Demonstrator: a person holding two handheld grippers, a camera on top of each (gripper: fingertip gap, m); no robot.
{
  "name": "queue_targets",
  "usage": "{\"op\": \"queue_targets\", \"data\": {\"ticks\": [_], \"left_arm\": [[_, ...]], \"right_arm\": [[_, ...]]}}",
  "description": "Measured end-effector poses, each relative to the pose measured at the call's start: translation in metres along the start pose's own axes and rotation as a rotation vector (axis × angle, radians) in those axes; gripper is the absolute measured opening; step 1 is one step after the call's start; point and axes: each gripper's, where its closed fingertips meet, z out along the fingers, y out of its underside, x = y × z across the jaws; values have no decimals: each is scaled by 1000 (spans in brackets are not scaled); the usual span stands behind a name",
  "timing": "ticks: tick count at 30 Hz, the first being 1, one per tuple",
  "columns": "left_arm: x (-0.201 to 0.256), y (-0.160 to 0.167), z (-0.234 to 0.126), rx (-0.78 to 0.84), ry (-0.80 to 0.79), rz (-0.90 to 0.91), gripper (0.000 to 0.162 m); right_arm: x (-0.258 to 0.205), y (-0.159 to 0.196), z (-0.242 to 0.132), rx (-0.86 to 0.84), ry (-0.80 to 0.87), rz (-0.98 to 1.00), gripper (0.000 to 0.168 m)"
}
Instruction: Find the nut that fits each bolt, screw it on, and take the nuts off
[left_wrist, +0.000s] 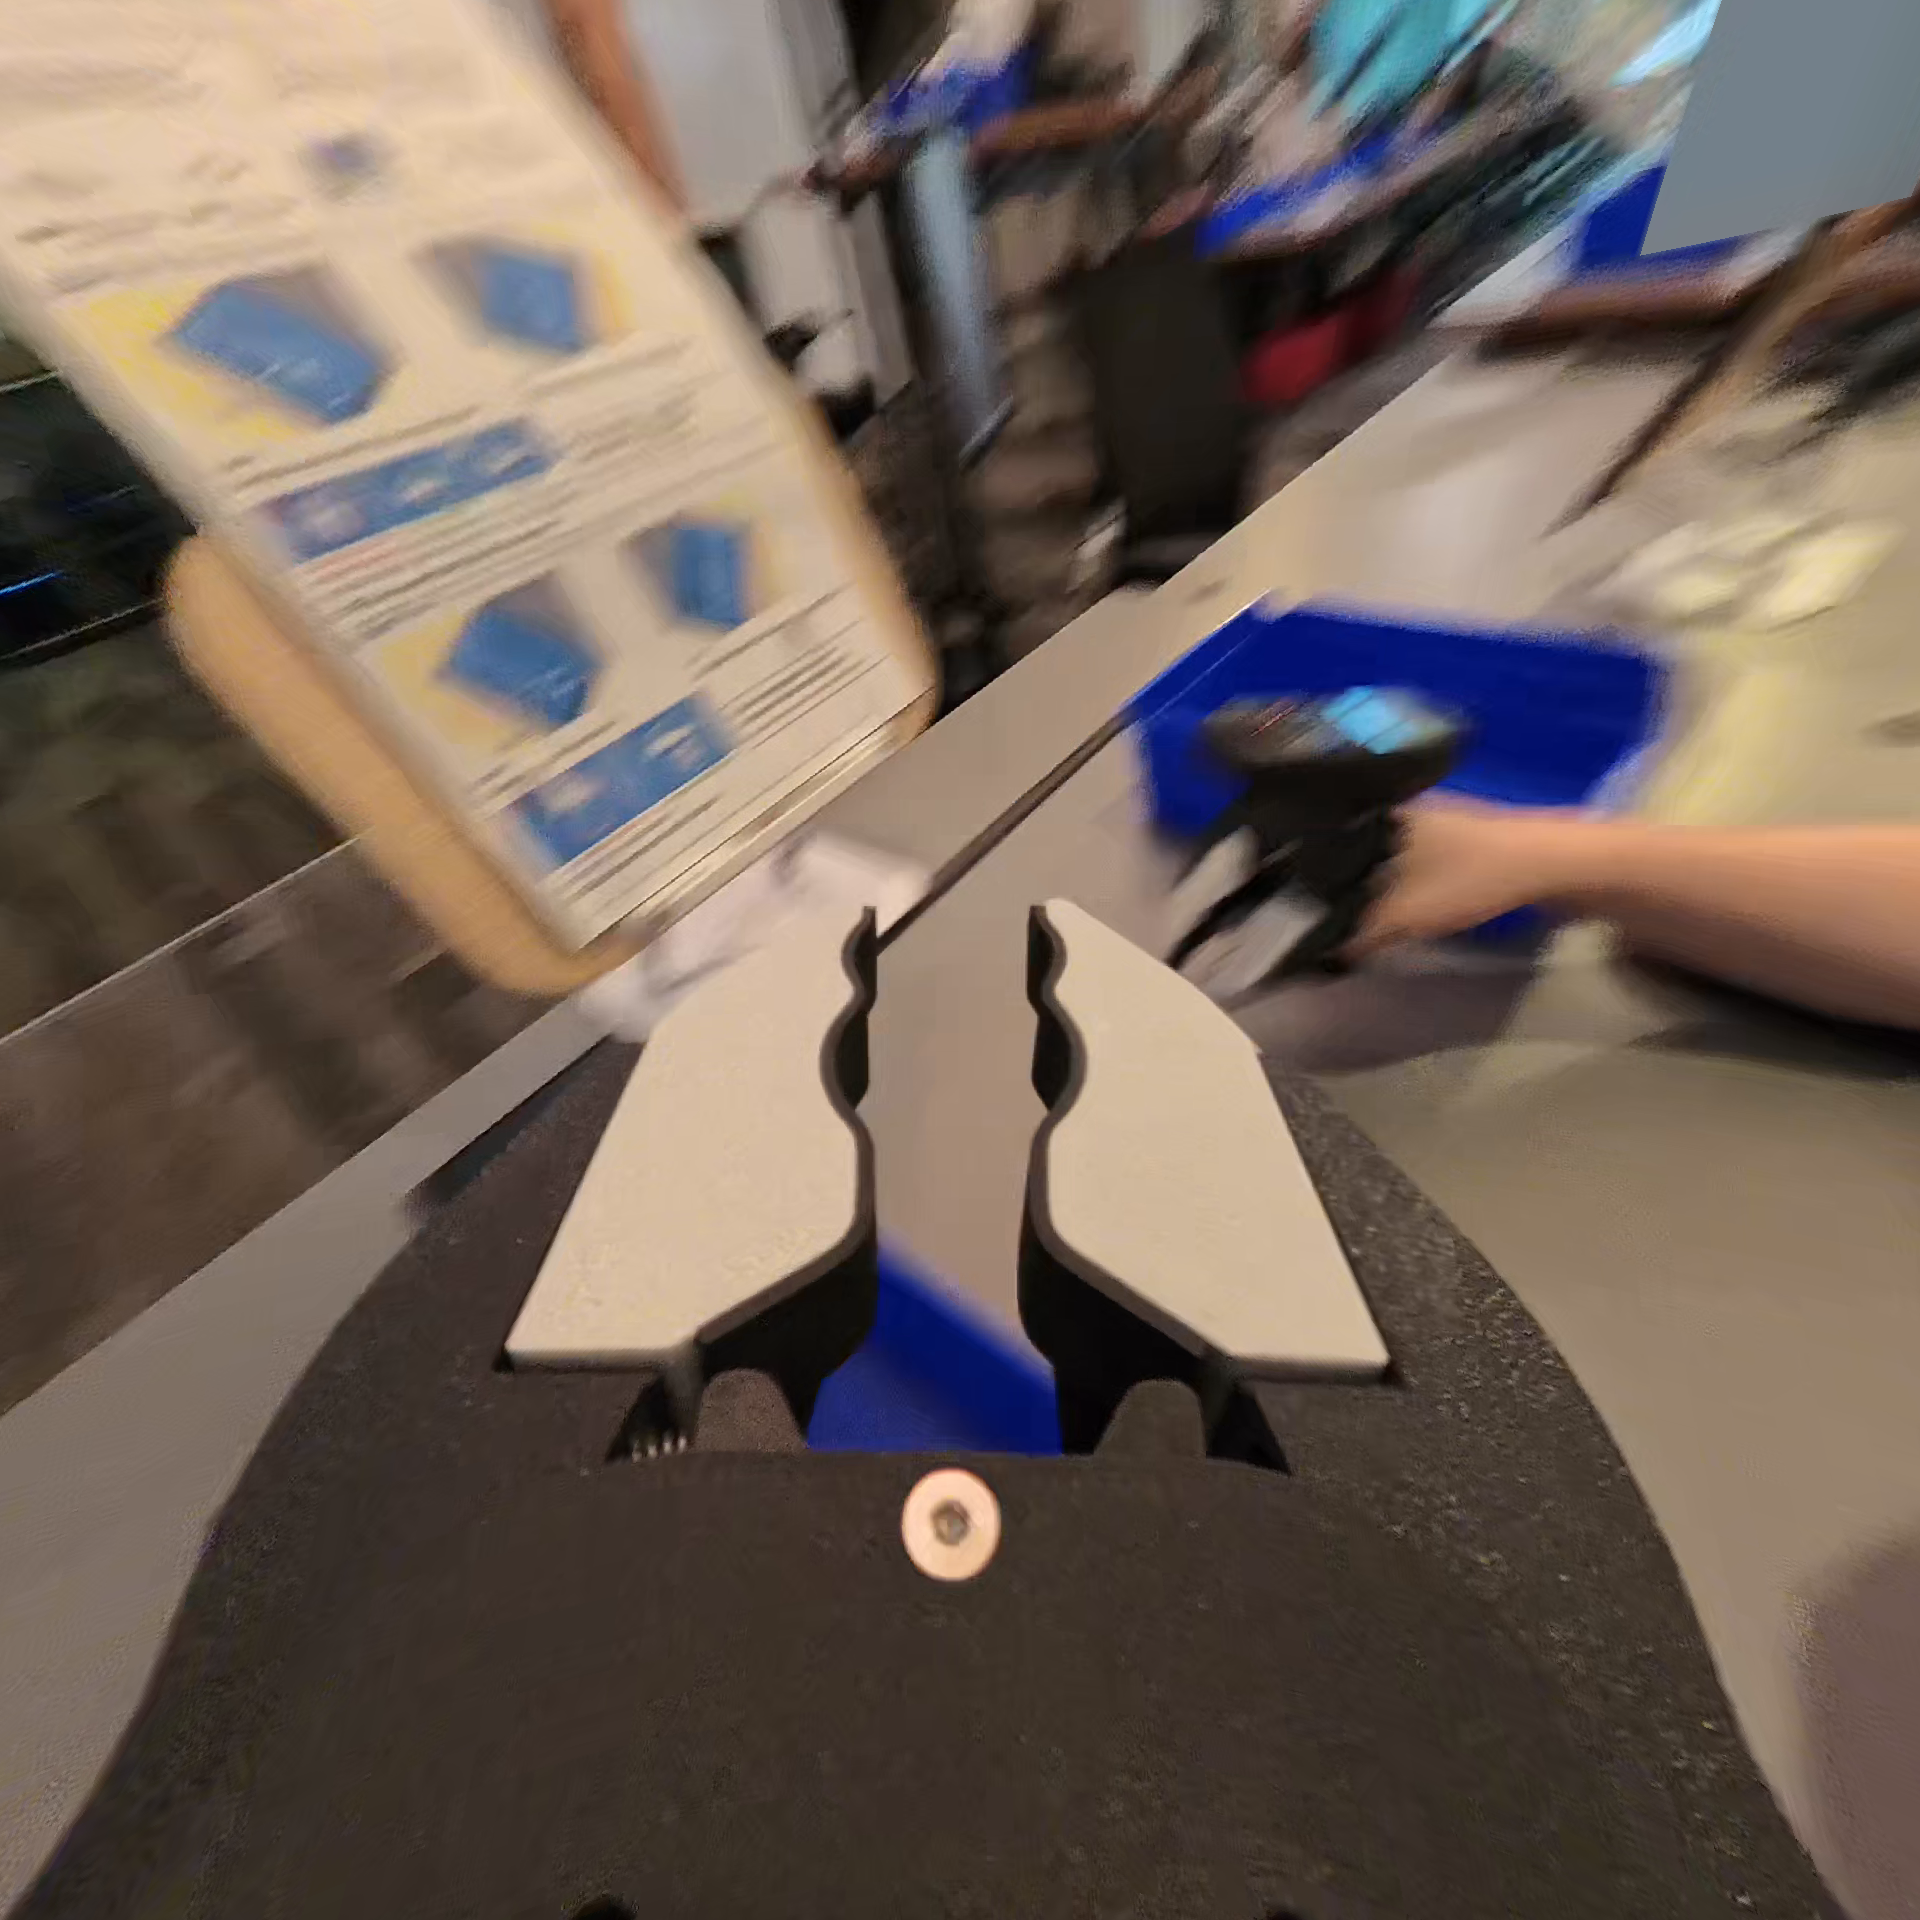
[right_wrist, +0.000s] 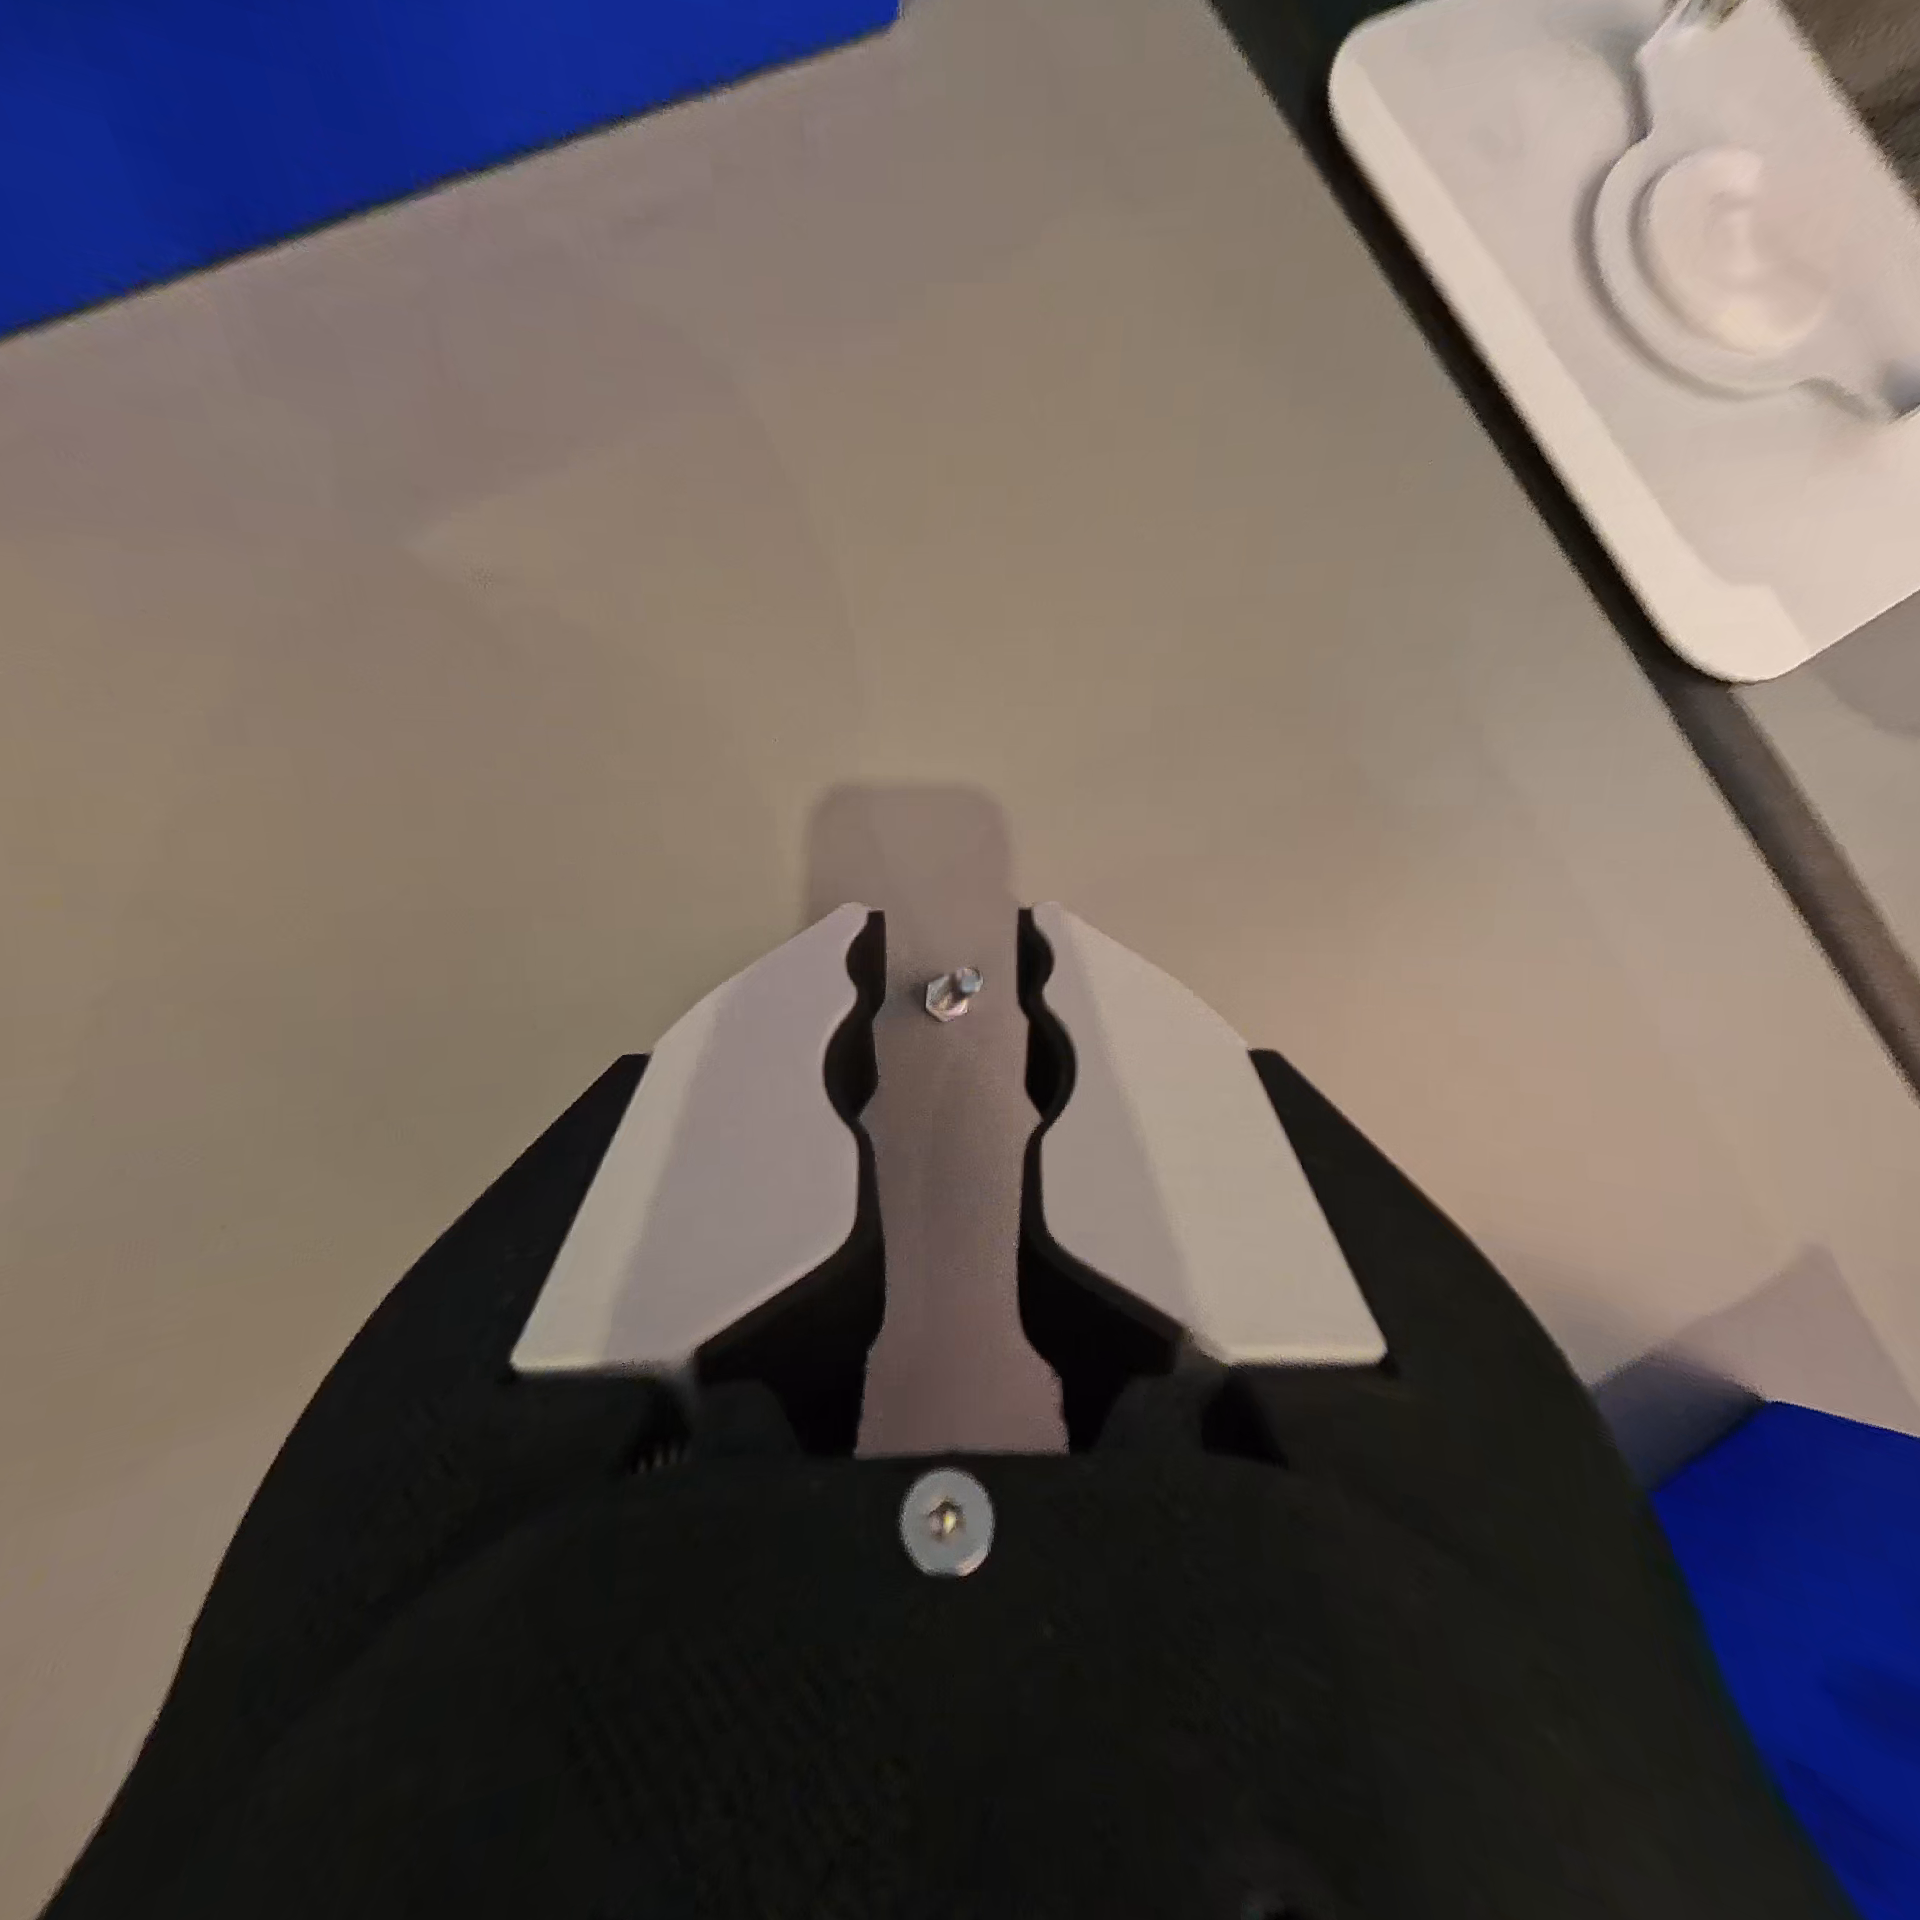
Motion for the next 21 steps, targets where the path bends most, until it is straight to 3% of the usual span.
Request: {"op": "queue_targets", "data": {"ticks": [2,3,6,10,13,21], "left_arm": [[-41,35,-20,-205,-240,60,23],[-51,57,-28,-314,-277,42,23],[-60,111,-35,-549,-223,-72,21],[-86,178,-37,-832,-323,-268,11],[-79,221,-29,-988,-281,-515,10],[-83,295,-36,-1266,-376,-719,22]], "right_arm": [[0,-10,-9,37,17,-17,27],[-1,-15,-14,54,25,-24,28],[1,-25,-25,82,59,-47,29],[-1,-32,-35,106,60,-59,30],[-1,-32,-37,109,62,-67,31],[-2,-28,-32,74,69,-100,33]]}}
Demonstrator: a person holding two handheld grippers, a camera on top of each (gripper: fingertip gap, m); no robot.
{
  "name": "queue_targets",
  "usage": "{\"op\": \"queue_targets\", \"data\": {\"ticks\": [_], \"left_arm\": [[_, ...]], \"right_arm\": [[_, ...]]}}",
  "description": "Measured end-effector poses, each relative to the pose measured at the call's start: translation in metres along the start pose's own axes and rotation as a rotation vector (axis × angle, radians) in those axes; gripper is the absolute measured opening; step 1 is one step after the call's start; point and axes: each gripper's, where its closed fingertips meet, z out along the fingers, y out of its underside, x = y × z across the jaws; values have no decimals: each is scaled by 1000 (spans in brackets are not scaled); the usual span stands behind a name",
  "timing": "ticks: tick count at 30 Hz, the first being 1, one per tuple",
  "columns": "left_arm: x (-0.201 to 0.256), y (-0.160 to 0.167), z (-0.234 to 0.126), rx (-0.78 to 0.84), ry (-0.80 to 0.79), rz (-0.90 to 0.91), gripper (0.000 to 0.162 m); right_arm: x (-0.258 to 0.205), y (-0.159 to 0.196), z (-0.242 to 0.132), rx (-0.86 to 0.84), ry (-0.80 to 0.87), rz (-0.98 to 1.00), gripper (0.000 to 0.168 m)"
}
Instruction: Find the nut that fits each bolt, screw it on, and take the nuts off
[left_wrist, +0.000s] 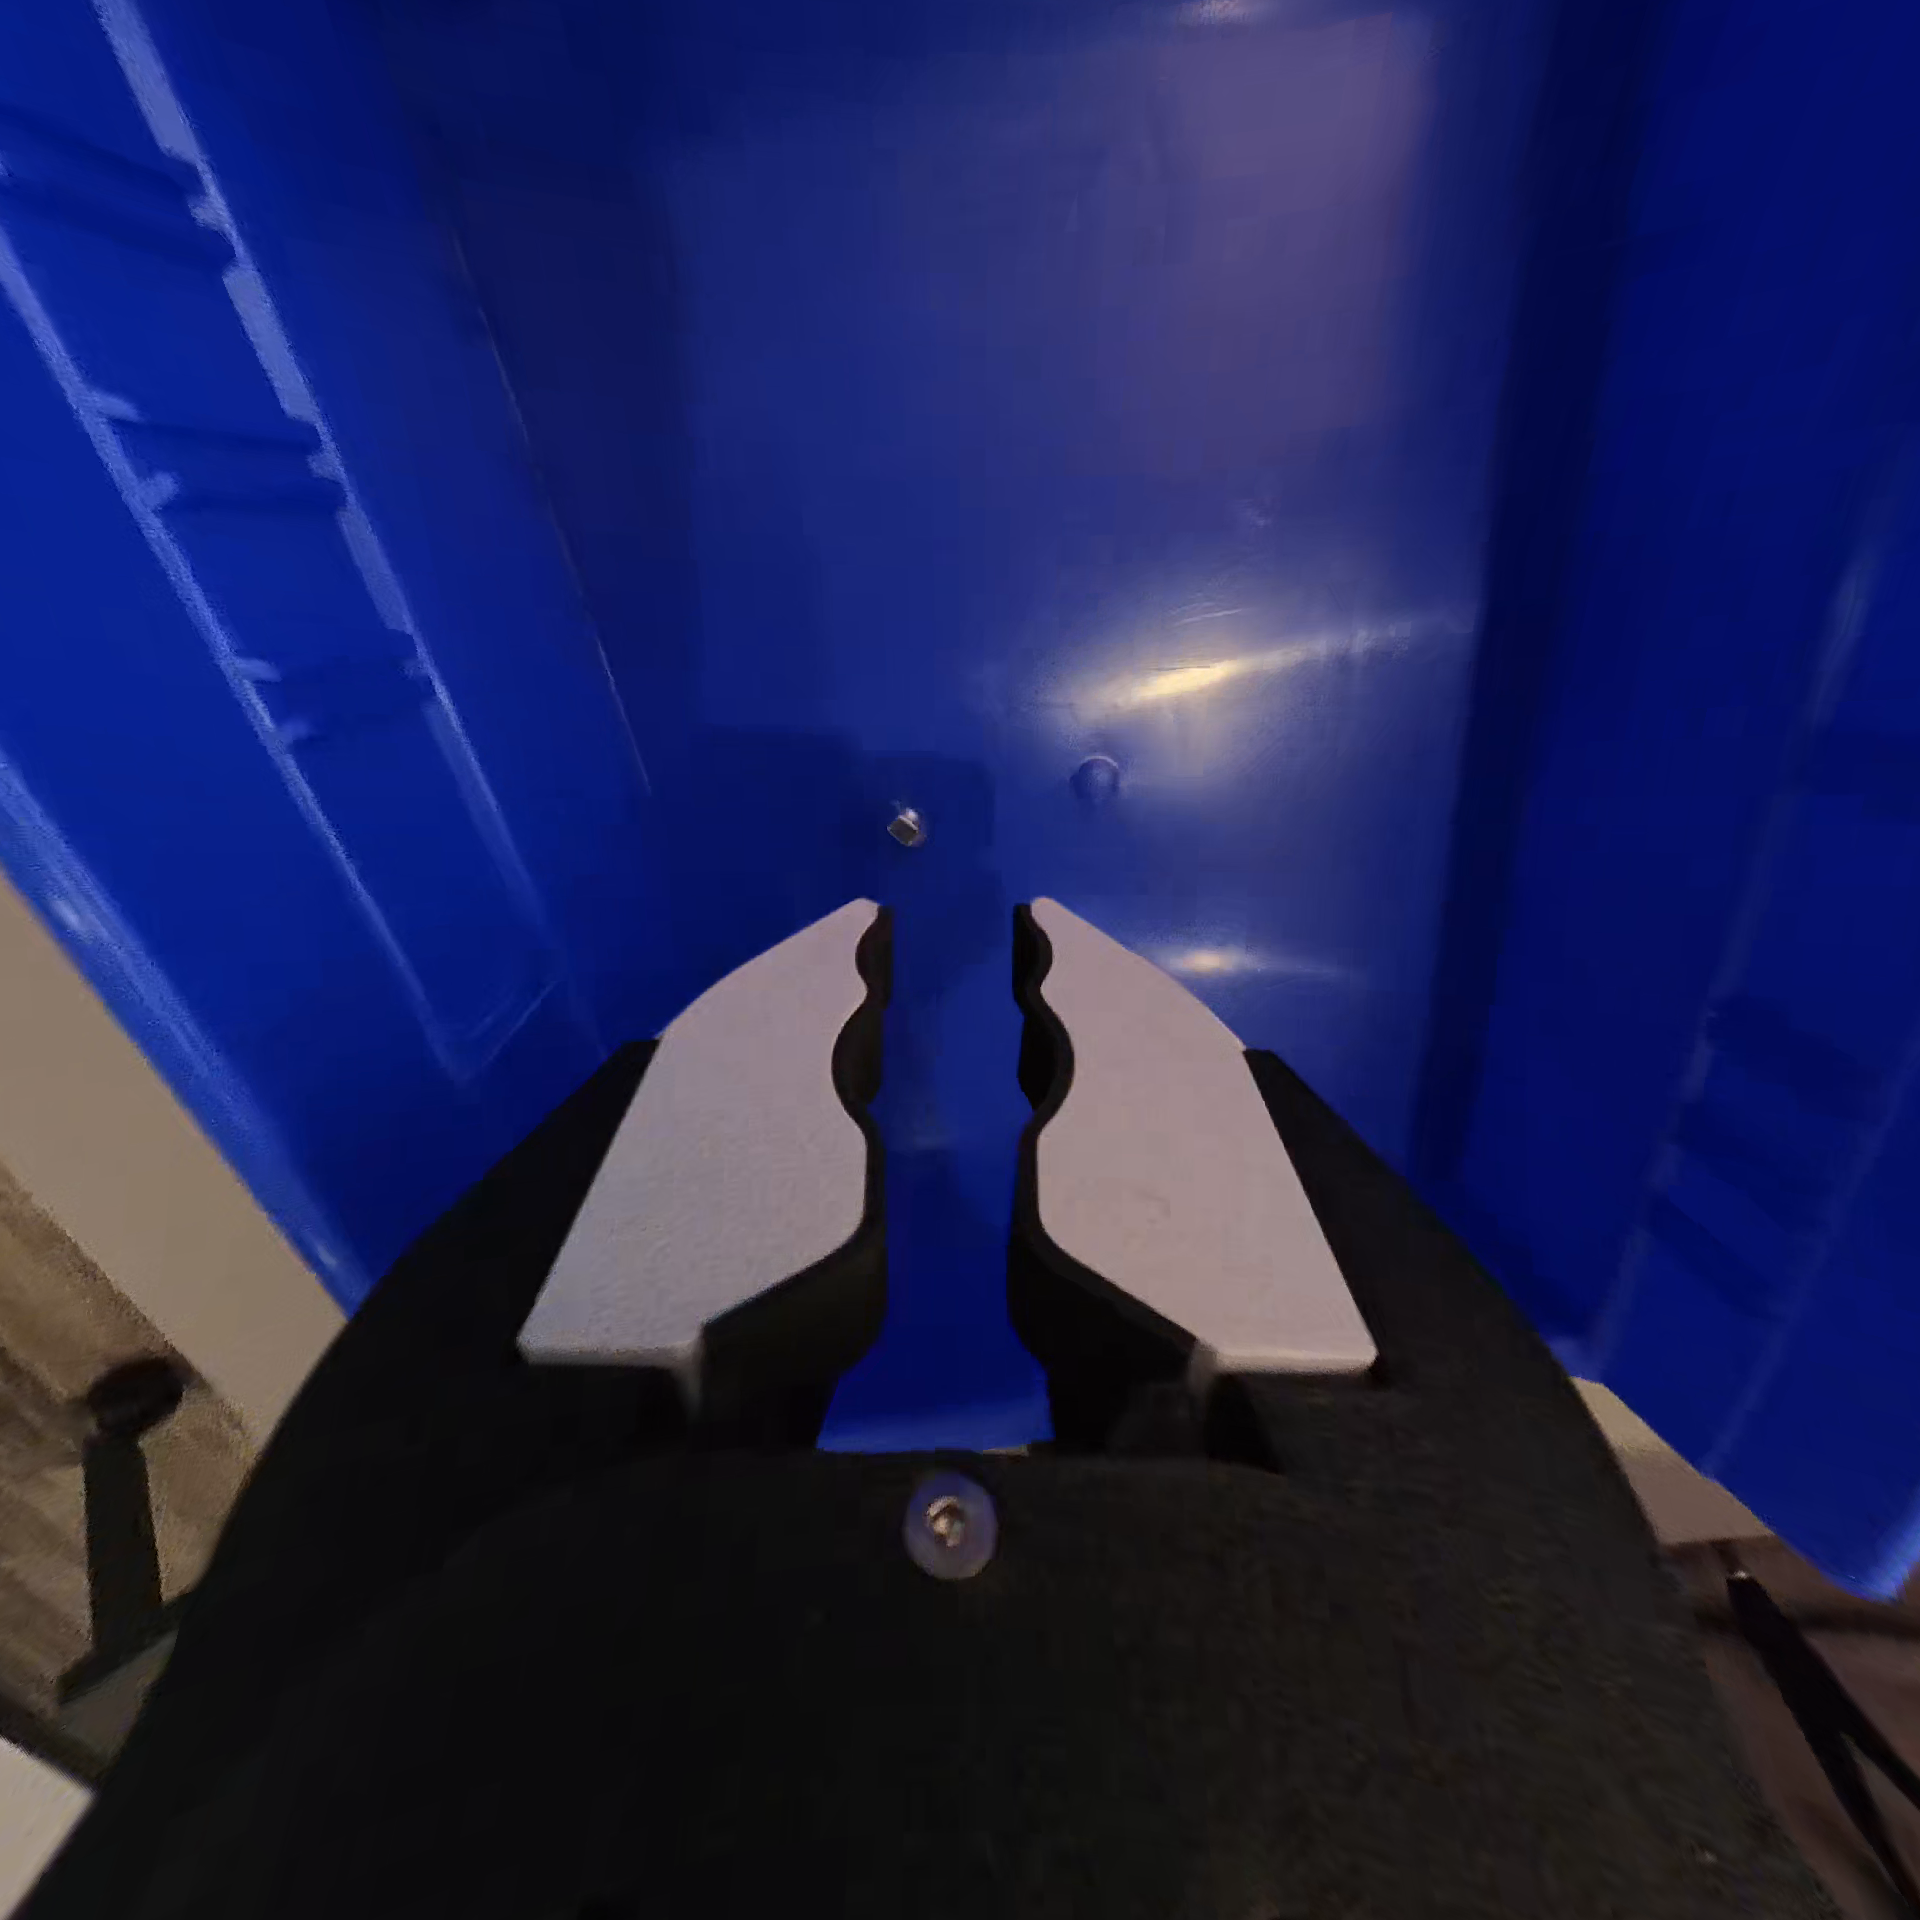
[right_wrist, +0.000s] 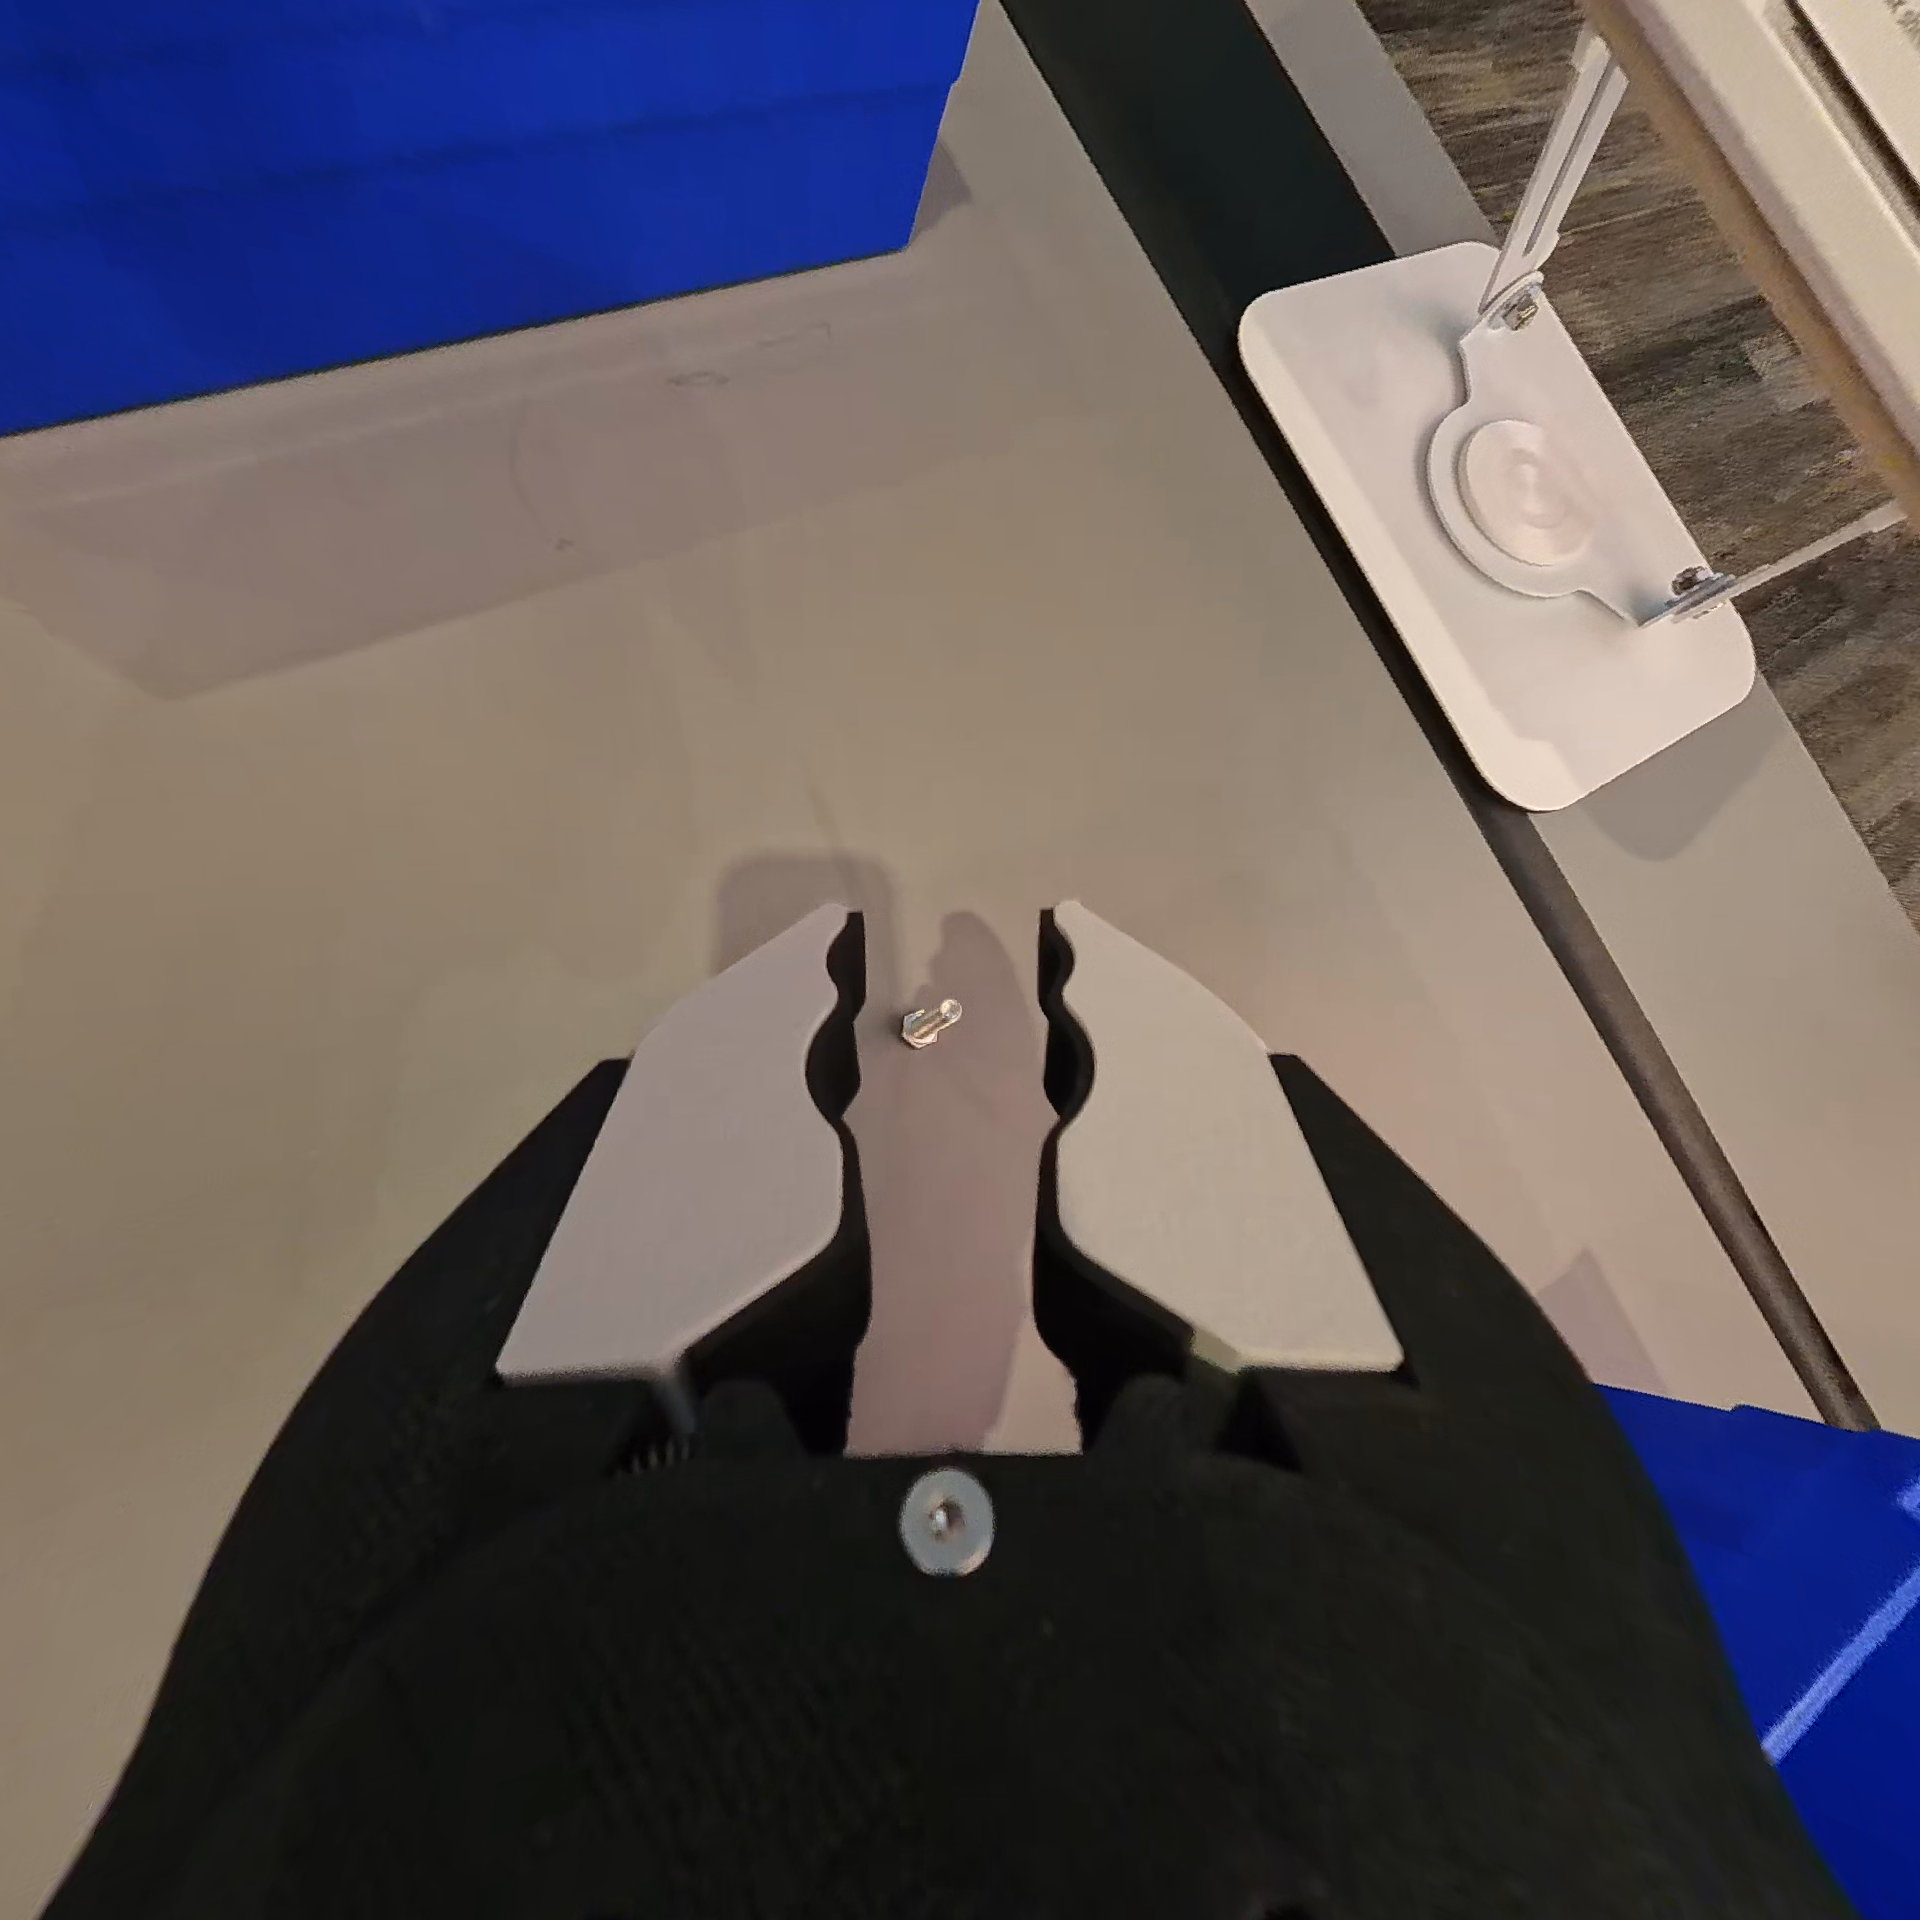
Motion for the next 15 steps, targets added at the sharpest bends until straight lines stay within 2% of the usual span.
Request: {"op": "queue_targets", "data": {"ticks": [5,15], "left_arm": [[-8,-8,13,2,-8,-67,18],[-10,-3,28,-69,-26,-92,15]], "right_arm": [[-2,2,2,-19,8,-32,33],[-3,3,1,-32,19,-60,33]]}}
